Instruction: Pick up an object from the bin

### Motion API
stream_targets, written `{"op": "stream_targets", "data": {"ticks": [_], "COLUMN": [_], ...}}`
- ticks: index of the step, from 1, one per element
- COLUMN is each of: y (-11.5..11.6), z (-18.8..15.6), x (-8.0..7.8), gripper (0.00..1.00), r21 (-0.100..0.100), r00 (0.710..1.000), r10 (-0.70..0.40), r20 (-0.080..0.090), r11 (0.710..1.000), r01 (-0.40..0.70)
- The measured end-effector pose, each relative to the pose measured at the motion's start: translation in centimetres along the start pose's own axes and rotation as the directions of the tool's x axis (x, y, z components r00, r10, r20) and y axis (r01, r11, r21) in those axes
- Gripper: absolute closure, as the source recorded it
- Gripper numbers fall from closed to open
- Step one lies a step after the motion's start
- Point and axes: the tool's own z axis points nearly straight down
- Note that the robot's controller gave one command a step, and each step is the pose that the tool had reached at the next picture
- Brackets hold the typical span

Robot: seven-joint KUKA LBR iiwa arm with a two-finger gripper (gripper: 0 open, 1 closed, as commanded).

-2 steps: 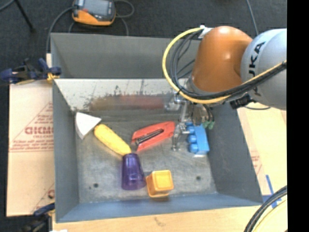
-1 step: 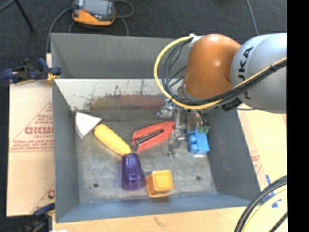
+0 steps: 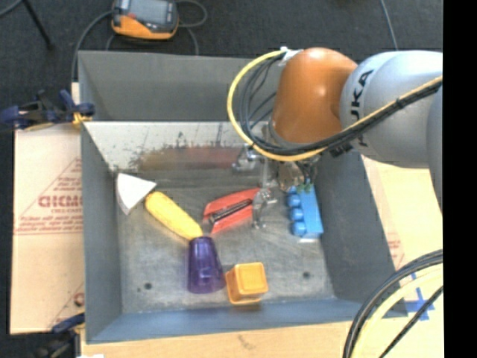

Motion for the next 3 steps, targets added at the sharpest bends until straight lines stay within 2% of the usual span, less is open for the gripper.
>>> {"op": "stream_targets", "data": {"ticks": [1, 2, 3], "y": [-2.4, -3.4, -3.1], "z": [6.5, 9.7, 9.3], "x": [0.3, -0.8, -1.1], "gripper": [0.00, 0.00, 1.00], "r21": [-0.004, -0.004, -0.009], "r00": [0.994, 0.991, 0.997], "r10": [-0.104, -0.130, -0.077], "r20": [-0.008, -0.015, 0.003], "r11": [0.995, 0.991, 0.997], "r01": [0.104, 0.130, 0.077]}}
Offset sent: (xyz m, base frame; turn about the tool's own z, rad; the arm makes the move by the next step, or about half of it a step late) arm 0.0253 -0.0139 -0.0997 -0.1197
